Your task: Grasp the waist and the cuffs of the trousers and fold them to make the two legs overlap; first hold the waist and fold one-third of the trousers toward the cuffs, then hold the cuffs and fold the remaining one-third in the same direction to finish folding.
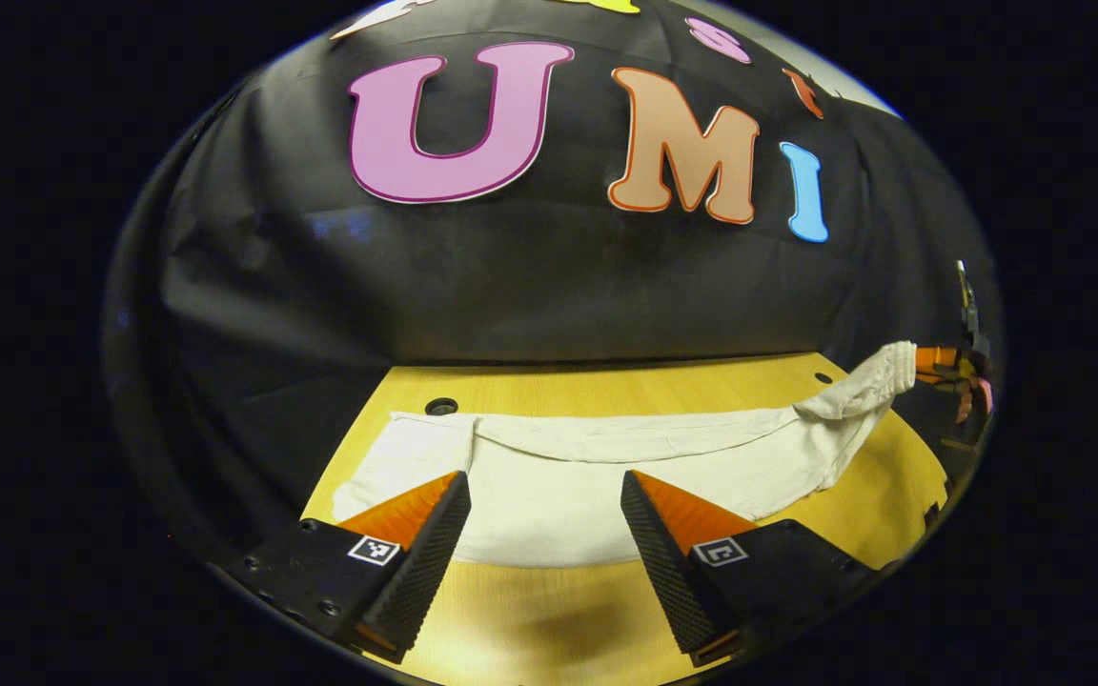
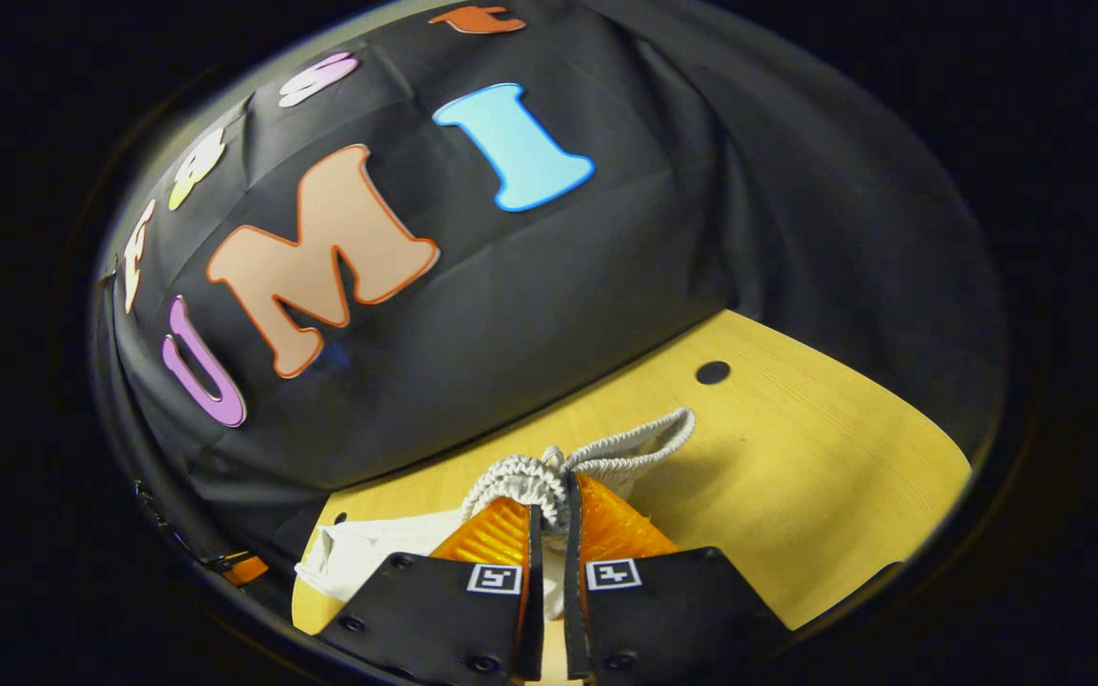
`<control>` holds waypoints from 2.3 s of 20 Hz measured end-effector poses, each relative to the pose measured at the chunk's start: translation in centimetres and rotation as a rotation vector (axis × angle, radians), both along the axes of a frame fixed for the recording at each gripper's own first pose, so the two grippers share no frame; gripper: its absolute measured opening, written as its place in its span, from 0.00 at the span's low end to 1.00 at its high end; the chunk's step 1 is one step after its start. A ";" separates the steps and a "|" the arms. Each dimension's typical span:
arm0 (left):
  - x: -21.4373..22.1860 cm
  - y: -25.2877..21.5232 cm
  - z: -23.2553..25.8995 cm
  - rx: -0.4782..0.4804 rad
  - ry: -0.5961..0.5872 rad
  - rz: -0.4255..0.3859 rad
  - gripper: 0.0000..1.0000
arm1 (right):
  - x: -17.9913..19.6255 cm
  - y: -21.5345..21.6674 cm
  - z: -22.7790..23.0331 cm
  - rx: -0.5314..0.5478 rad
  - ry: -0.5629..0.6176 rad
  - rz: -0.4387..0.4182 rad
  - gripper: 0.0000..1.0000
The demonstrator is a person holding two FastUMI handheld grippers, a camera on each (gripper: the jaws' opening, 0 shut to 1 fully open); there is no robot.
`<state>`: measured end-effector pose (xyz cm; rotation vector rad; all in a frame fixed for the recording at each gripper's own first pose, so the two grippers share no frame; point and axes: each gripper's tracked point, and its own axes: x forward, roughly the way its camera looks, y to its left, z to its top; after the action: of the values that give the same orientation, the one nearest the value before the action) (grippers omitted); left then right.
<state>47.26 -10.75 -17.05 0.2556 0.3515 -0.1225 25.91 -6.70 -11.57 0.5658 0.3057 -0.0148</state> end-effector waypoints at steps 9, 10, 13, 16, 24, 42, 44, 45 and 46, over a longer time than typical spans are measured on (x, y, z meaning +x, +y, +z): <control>0.5 3.5 -0.4 -0.084 0.000 -0.027 0.95 | 2.7 19.2 2.8 -0.089 -0.070 0.201 0.11; 0.5 4.2 -0.5 -0.095 0.001 -0.019 0.95 | 2.9 21.4 2.1 -0.100 -0.059 0.230 0.11; 0.0 6.5 -0.7 -0.110 -0.005 0.013 0.95 | 3.0 26.3 -1.1 -0.141 -0.019 0.297 0.10; -0.3 8.5 -1.3 -0.131 0.002 0.050 0.96 | 3.8 30.8 -5.6 -0.206 0.046 0.342 0.11; -0.7 13.6 -3.3 -0.172 0.018 0.139 0.96 | 5.4 33.0 -9.8 -0.254 0.171 0.449 0.38; 9.0 24.9 -8.3 -0.033 0.011 0.286 0.95 | 0.2 22.7 -5.6 -0.393 0.169 0.251 0.97; 9.2 25.0 -9.2 -0.034 0.033 0.279 0.95 | -0.4 20.6 -5.7 -0.408 0.196 0.211 0.96; 9.2 24.9 -9.7 -0.032 0.050 0.277 0.95 | -0.8 19.8 -5.6 -0.410 0.204 0.195 0.92; 9.2 24.9 -10.2 -0.027 0.064 0.281 0.95 | -1.0 19.2 -5.3 -0.407 0.206 0.180 0.96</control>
<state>56.46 14.19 -27.25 0.1737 0.4455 0.1412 24.94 12.47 -16.88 0.1301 0.5384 0.0381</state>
